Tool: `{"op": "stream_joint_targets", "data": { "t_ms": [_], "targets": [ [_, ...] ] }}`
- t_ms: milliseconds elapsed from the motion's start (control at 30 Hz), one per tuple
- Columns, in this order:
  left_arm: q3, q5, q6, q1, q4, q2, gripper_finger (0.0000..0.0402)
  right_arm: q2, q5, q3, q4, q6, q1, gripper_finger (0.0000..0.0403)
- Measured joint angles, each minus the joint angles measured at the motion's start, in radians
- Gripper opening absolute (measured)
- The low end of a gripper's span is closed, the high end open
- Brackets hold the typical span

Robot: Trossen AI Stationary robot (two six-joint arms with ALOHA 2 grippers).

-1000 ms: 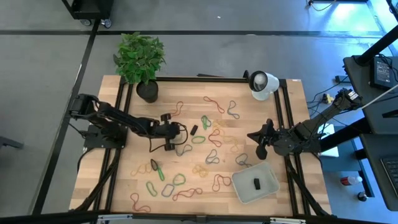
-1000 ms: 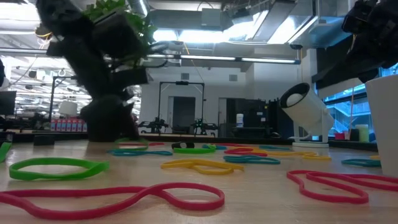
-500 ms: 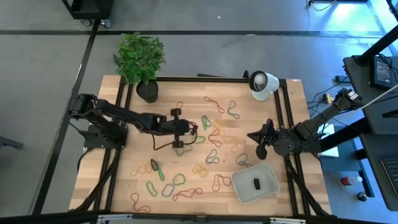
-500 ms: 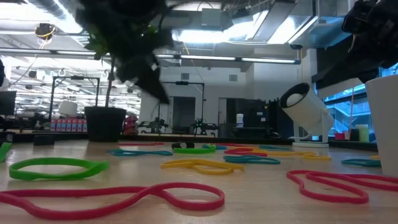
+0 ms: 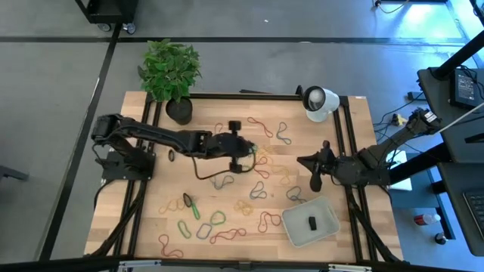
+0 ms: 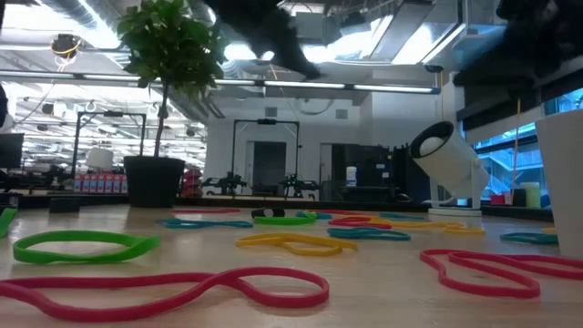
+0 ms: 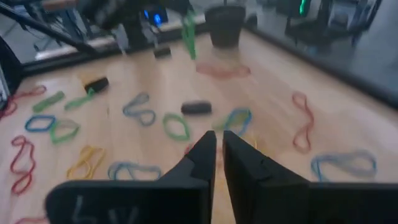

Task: Pick and place rubber bands into bin
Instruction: Put the green rubber band into the white bin

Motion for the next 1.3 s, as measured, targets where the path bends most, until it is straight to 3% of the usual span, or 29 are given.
{"op": "stream_joint_targets", "data": {
  "t_ms": [300, 567, 800, 1100, 1300],
  "targets": [
    [0.236, -0.005, 0.128, 0.000, -0.010, 0.201, 0.0002, 0.048, -0.055, 0.000, 0.280, -0.241, -0.091, 0.0110],
    [0.373, 0.002, 0.211, -0.006, -0.007, 0.293, 0.0002, 0.142, -0.098, 0.000, 0.345, -0.328, -0.142, 0.0151],
    [0.393, 0.064, 0.207, -0.006, -0.004, 0.301, 0.0002, 0.190, -0.098, 0.000, 0.370, -0.379, -0.170, 0.0155],
    [0.393, 0.070, 0.202, -0.006, 0.001, 0.301, 0.0002, 0.236, -0.100, 0.000, 0.450, -0.382, -0.187, 0.0153],
    [0.393, 0.070, 0.193, -0.006, 0.002, 0.301, 0.0002, 0.246, -0.100, 0.000, 0.453, -0.379, -0.187, 0.0107]
  ]
}}
